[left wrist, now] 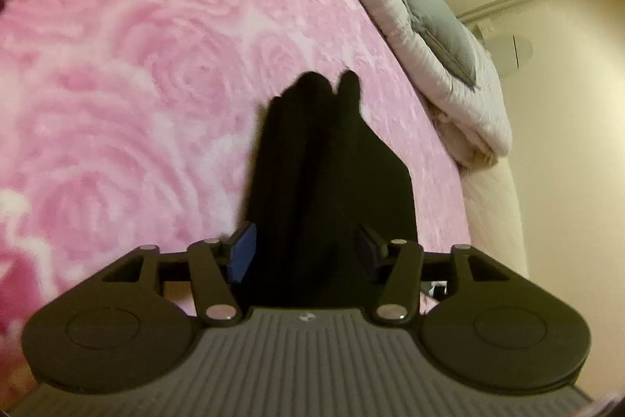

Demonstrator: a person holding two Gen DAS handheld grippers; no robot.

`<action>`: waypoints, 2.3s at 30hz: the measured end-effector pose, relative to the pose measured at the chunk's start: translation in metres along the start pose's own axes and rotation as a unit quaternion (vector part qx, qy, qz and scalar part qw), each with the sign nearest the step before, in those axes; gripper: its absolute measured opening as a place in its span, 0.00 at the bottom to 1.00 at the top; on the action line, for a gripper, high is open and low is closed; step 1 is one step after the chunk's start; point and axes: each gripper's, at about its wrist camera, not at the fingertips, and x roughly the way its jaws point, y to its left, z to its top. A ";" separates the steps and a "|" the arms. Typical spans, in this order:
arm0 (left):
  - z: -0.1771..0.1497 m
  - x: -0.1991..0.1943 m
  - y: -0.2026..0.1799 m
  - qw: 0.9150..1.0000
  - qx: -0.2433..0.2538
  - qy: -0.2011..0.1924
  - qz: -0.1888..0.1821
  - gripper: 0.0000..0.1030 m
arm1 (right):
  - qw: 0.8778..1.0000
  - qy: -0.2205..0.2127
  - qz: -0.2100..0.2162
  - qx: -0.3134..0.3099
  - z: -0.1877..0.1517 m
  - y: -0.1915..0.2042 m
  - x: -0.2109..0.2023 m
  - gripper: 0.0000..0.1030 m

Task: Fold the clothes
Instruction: 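Grasp the folded black garment's edge with both grippers and lift it, then carry the lifted garment with both grippers toward the green towel stack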

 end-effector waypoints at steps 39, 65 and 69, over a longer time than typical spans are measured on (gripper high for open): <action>0.088 -0.112 -0.092 0.999 0.050 -0.019 0.001 0.31 | 0.992 0.066 0.011 -0.111 0.028 0.210 0.065 0.40; 0.145 -0.371 -0.130 0.989 0.022 -0.144 0.013 0.31 | 0.978 0.103 0.073 -0.163 -0.037 0.487 0.092 0.40; 0.149 -0.381 -0.121 0.985 0.017 -0.173 0.020 0.31 | 0.971 0.122 0.096 -0.179 -0.035 0.494 0.114 0.40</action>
